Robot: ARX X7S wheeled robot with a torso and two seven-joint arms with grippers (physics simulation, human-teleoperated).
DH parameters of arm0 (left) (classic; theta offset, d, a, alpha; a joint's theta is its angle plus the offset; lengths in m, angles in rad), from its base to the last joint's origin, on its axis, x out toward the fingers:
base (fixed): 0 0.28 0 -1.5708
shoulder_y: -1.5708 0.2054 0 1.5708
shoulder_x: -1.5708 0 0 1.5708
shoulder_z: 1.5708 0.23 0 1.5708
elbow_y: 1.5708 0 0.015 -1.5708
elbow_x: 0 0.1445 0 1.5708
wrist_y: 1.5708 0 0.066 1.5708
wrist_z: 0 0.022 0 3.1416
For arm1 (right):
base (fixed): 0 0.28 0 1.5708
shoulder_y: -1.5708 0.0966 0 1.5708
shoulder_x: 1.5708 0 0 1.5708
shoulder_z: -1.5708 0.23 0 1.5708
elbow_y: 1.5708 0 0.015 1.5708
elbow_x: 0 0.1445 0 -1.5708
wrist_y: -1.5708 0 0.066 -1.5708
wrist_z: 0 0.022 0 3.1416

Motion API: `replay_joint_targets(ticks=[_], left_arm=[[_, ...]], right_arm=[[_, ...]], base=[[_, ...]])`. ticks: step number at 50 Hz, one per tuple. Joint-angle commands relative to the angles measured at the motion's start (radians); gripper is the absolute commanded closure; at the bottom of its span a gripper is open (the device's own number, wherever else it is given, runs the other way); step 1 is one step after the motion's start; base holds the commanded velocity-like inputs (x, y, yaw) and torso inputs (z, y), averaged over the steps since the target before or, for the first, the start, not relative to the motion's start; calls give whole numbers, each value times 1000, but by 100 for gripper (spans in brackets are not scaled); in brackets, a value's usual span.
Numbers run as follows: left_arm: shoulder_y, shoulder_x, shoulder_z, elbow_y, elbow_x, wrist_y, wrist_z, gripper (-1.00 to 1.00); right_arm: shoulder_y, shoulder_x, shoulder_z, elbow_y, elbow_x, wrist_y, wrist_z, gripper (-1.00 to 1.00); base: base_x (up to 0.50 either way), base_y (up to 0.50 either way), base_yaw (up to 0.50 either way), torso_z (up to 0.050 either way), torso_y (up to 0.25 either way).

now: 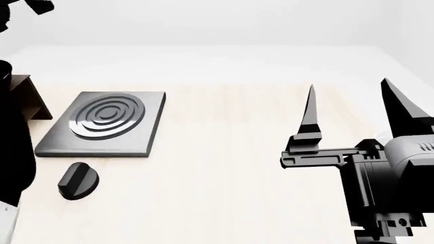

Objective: Put the frying pan on top of the cabinet.

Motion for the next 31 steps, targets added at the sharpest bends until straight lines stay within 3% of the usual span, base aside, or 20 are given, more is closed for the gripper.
replay_joint_targets(ticks=[1,5,10,13,17,23,31], left_arm=[[147,96,41,599,-89,-409,175,-100],[203,129,12,816,-158,-553,213,-100],[310,23,3,891,-908,-555,-322,-100],[378,6,-5,952,-1198,-553,-502,-100],[455,6,-21,1011,-1404,-548,-631,-100],[525,11,-23,1059,-1544,-517,-713,-100],[595,11,-1,1113,-1536,-481,-685,-100]], right_arm=[[-4,1,-3,3,-3,-5,0,-100],[-5,-4,-5,10,-7,-8,-6,-100],[-4,-1,-5,11,-4,-6,-5,-100],[-2,1,-4,10,-1,-4,-3,-100],[-1,-2,-6,18,3,1,-1,-100],[5,-1,-4,20,12,6,0,-100],[19,-6,-7,30,22,22,-4,-100]], base=[[0,0,0,0,0],[0,0,0,0,0],[0,0,0,0,0],[0,0,0,0,0],[0,0,0,0,0],[0,0,0,0,0],[0,0,0,0,0]])
